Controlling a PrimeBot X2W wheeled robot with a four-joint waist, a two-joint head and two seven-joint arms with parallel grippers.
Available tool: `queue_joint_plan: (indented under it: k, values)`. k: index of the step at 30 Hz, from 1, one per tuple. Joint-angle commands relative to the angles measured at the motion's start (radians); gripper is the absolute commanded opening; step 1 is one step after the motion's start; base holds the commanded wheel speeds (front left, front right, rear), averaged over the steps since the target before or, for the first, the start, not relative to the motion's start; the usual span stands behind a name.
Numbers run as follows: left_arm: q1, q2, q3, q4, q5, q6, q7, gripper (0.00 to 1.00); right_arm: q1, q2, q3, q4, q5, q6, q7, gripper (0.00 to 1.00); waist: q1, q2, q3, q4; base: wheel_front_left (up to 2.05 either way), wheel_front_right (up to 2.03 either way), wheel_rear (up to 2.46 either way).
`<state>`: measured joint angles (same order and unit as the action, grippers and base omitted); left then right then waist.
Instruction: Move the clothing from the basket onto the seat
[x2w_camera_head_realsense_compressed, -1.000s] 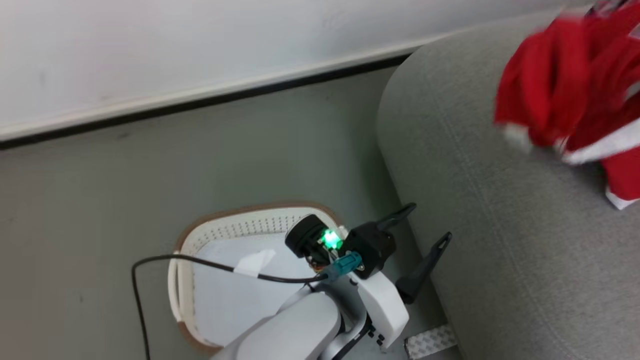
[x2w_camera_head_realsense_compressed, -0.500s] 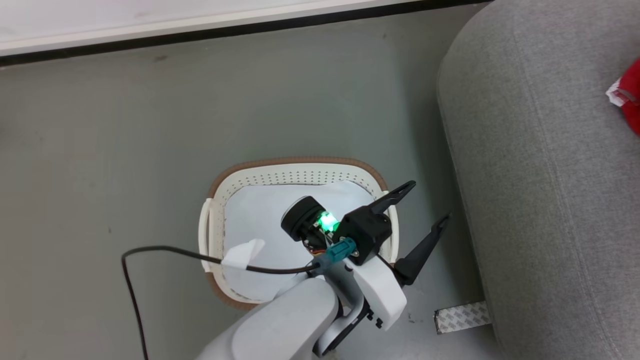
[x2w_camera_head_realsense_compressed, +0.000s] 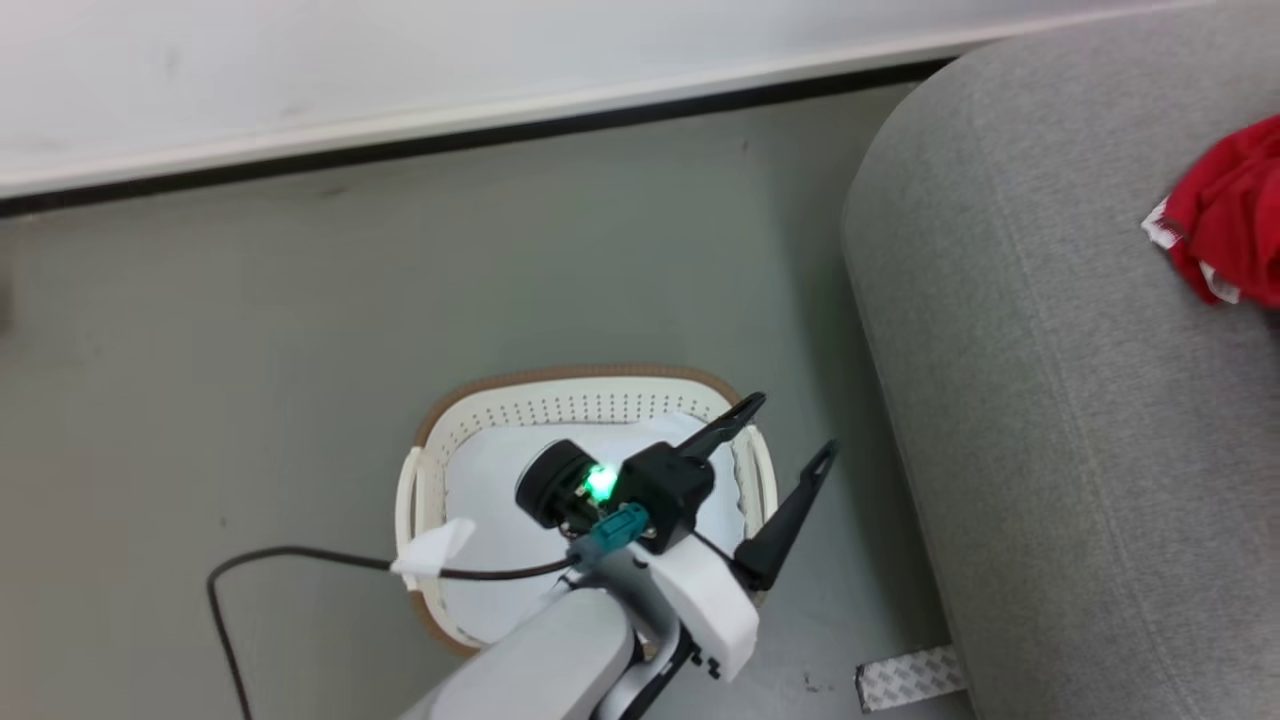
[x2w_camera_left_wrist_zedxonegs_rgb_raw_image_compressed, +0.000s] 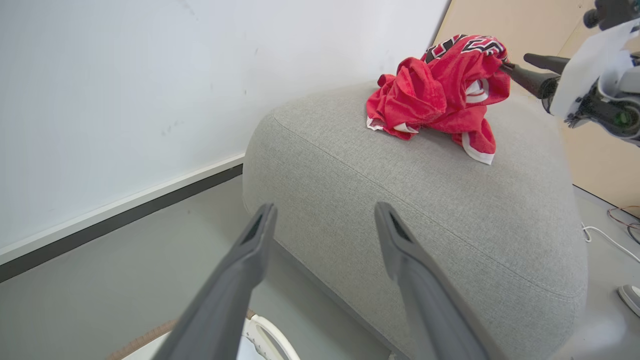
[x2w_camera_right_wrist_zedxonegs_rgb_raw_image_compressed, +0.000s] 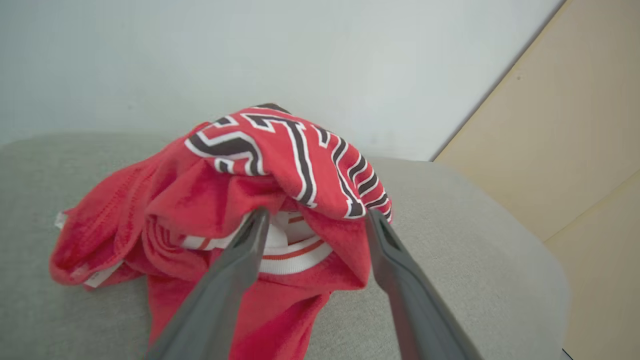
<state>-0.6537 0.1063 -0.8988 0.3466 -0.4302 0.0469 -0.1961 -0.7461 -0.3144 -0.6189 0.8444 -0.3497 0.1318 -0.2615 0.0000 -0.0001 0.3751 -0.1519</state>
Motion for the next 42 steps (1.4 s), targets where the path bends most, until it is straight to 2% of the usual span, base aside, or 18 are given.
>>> queue_joint_plan:
  k: [1, 9, 17, 18, 21, 24, 29, 33, 42]
  values:
    - [0.027, 0.016, 0.012, 0.005, -0.011, 0.011, -0.012, 1.0, 0.061, 0.04, 0.02, -0.073, 0.028, -0.002, -0.003, 1.0, 0.0, 0.0001, -0.041, -0.016, 0.0, 0.0, 0.0]
    - [0.137, 0.061, 0.101, 0.017, -0.046, 0.085, -0.062, 1.0, 0.284, 0.168, 0.213, -0.345, 0.155, -0.002, -0.004, 1.0, 0.0, 0.0001, -0.157, -0.03, 0.0, 0.0, 0.0]
    - [0.312, 0.098, 0.266, -0.049, -0.022, 0.143, -0.069, 1.0, 0.481, 0.233, 0.371, -0.518, 0.246, -0.002, -0.002, 1.0, 0.0, 0.0001, -0.264, 0.034, 0.0, 0.0, 0.0]
    - [0.312, 0.098, 0.266, -0.049, -0.022, 0.143, -0.069, 1.0, 0.481, 0.233, 0.371, -0.518, 0.246, -0.002, -0.002, 1.0, 0.0, 0.0001, -0.264, 0.034, 0.0, 0.0, 0.0]
    - [0.394, 0.107, 0.344, -0.081, 0.007, 0.146, -0.069, 1.0, 0.542, 0.25, 0.415, -0.556, 0.273, -0.002, -0.002, 1.0, 0.0, 0.0001, -0.303, 0.054, 0.0, 0.0, 0.0]
    - [0.48, 0.11, 0.413, -0.102, 0.038, 0.139, -0.068, 1.0, 0.594, 0.26, 0.449, -0.58, 0.303, -0.002, -0.002, 1.0, 0.0, 0.0001, -0.338, 0.068, 0.0, 0.0, 0.0]
    - [0.588, 0.082, 0.532, -0.123, 0.096, 0.124, -0.068, 1.0, 0.655, 0.263, 0.494, -0.588, 0.378, -0.002, -0.002, 1.0, 0.0, 0.0001, -0.369, 0.083, 0.0, 0.0, 0.0]
    - [0.641, 0.049, 0.61, -0.128, 0.136, 0.085, -0.069, 1.0, 0.697, 0.263, 0.525, -0.571, 0.41, -0.002, -0.002, 1.0, 0.0, 0.0001, -0.384, 0.101, 0.0, 0.0, 0.0]
    - [0.691, -0.005, 0.746, -0.099, 0.218, -0.004, -0.069, 1.0, 0.75, 0.262, 0.58, -0.541, 0.382, -0.002, -0.002, 1.0, 0.0, 0.0001, -0.397, 0.136, 0.0, 0.0, 0.0]
